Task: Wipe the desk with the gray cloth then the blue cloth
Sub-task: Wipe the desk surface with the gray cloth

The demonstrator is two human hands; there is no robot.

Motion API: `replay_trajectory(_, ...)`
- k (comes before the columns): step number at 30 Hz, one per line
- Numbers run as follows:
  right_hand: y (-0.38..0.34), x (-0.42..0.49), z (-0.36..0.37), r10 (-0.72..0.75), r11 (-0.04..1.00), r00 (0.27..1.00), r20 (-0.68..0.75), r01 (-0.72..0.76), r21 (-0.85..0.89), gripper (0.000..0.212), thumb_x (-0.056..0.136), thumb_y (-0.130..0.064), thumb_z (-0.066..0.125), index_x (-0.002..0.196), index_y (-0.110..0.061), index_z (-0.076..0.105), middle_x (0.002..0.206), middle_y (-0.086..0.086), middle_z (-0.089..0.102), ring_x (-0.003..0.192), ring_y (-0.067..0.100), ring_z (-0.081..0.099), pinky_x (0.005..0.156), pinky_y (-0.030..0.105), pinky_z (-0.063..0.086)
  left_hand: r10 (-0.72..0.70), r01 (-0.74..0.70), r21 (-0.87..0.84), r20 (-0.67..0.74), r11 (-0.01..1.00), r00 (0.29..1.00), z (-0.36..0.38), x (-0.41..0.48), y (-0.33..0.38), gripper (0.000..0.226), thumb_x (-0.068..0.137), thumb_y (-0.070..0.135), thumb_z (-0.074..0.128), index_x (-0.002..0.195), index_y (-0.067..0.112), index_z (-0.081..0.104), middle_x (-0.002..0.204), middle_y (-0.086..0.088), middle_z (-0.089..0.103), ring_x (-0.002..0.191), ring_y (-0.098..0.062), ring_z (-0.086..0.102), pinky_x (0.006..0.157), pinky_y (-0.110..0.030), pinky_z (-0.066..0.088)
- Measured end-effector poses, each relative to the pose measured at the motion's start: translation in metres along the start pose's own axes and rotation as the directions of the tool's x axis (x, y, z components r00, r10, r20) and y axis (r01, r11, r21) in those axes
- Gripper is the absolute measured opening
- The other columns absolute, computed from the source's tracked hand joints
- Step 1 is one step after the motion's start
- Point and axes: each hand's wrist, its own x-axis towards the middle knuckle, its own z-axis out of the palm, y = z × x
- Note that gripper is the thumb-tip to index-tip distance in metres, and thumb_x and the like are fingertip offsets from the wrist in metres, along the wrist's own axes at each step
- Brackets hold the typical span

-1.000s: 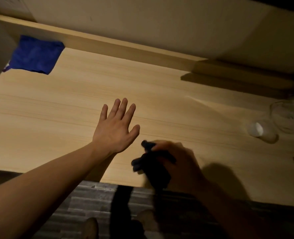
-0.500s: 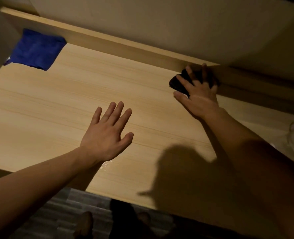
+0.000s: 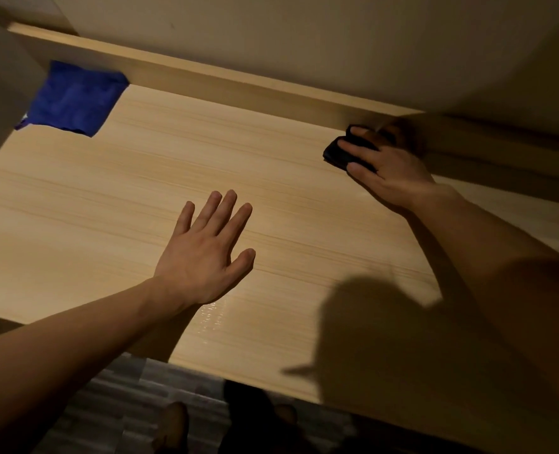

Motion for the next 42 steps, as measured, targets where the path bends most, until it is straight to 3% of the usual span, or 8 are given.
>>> replay_trajectory(5,-0.014,-0.014,0.011,0.099,0.995,0.994,-0.04,-0.099,0.016,0.052,0.098,-0.072,0.024,0.149,-0.066,0.028,0.167,-0.021,0.021,0.148,0.033,0.02,0.109,0.056,0.019,-0.005,0.005,-0.013,0.011,1.0,1.0,-0.002,0.0,0.001,0.078,0.103,0.071,0.024,0.171,0.035,0.007,0.18,0.001,-0.003,0.165,-0.019,-0.011,0.131,-0.055,-0.001)
replay_trajectory(11,-0.038,-0.066,0.024,0.079,0.997,0.99,-0.113,-0.08,-0.002,0.049,0.103,-0.062,0.029,0.15,-0.057,0.041,0.163,-0.015,0.034,0.142,0.028,0.026,0.101,0.05,0.022,0.001,-0.001,-0.006,0.023,1.0,1.0,-0.002,0.0,-0.001,0.078,0.104,0.072,0.018,0.171,0.036,0.002,0.179,0.002,-0.006,0.164,-0.019,-0.014,0.131,-0.056,-0.003)
replay_trajectory(21,-0.109,-0.188,0.064,0.145,0.986,0.983,-0.111,-0.135,0.097,0.046,0.102,-0.06,0.034,0.147,-0.057,0.045,0.158,-0.019,0.037,0.134,0.021,0.026,0.098,0.041,0.017,0.013,-0.011,-0.035,0.037,0.999,0.999,-0.005,0.0,-0.001,0.08,0.102,0.072,0.015,0.171,0.033,0.003,0.18,-0.001,-0.006,0.165,-0.021,-0.012,0.13,-0.057,-0.006)
replay_trajectory(31,-0.19,-0.282,0.093,0.184,0.968,0.975,-0.123,-0.159,0.193,0.042,0.098,-0.051,0.047,0.138,-0.048,0.061,0.143,-0.008,0.052,0.119,0.027,0.044,0.092,0.042,0.027,0.054,-0.052,-0.041,0.043,0.998,0.998,-0.003,0.002,-0.006,0.081,0.102,0.072,0.012,0.17,0.03,0.003,0.18,-0.006,-0.003,0.165,-0.026,-0.009,0.13,-0.06,-0.005)
replay_trajectory(37,-0.222,-0.301,0.094,0.217,0.95,0.972,-0.089,-0.189,0.249,0.037,0.096,-0.028,0.071,0.132,-0.036,0.07,0.132,0.004,0.057,0.115,0.034,0.052,0.093,0.05,0.037,0.072,-0.071,-0.029,0.057,0.997,0.996,-0.002,0.005,-0.008,0.083,0.101,0.074,0.007,0.17,0.03,-0.001,0.179,-0.006,-0.007,0.164,-0.027,-0.012,0.129,-0.06,-0.006)
replay_trajectory(39,-0.231,-0.303,0.088,0.216,0.896,0.976,-0.011,-0.193,0.399,0.032,0.099,-0.021,0.069,0.128,-0.031,0.073,0.125,0.001,0.057,0.115,0.027,0.053,0.097,0.048,0.041,0.066,-0.063,-0.031,0.094,0.998,0.993,-0.006,0.005,-0.009,0.084,0.1,0.075,0.007,0.17,0.031,-0.003,0.179,-0.005,-0.011,0.164,-0.027,-0.014,0.129,-0.059,-0.007)
replay_trajectory(42,-0.246,-0.294,0.066,0.197,0.62,0.974,0.108,-0.209,0.756,0.024,0.104,-0.018,0.062,0.121,-0.031,0.073,0.115,-0.006,0.063,0.109,0.009,0.061,0.096,0.025,0.047,0.077,-0.064,-0.076,0.182,0.995,0.98,-0.023,0.007,-0.008,0.082,0.103,0.073,0.015,0.171,0.03,-0.001,0.179,-0.006,-0.011,0.164,-0.027,-0.012,0.13,-0.058,-0.007)
